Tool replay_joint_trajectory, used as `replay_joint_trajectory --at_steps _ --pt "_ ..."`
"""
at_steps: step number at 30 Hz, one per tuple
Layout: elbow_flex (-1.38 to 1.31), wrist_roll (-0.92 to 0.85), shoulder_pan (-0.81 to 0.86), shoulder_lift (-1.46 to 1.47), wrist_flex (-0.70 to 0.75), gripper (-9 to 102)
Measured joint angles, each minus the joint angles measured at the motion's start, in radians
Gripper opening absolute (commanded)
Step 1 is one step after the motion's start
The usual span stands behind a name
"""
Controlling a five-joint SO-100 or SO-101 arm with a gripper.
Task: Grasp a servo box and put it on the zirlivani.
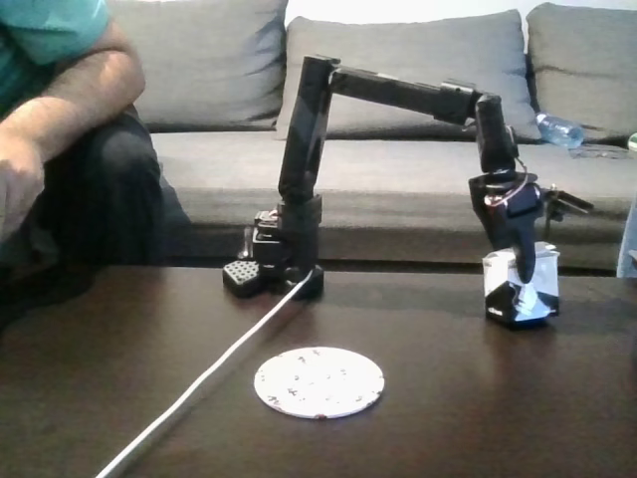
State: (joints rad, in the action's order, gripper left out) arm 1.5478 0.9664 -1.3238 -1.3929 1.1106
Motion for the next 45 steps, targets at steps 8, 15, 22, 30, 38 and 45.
replay_joint_trajectory --at_steps 8,15,22,30,38,45 --pt "-0.003 -0.006 0.0 0.0 -0.002 6" --pt "-0.074 -0.063 0.017 -0.031 0.112 6" --pt "-0.109 -0.149 0.121 -0.173 0.278 7" --pt "-0.109 -0.295 0.325 -0.391 0.42 7" --pt "-0.015 -0.48 0.568 -0.58 0.466 7" --pt "0.127 -0.629 0.795 -0.719 0.453 7"
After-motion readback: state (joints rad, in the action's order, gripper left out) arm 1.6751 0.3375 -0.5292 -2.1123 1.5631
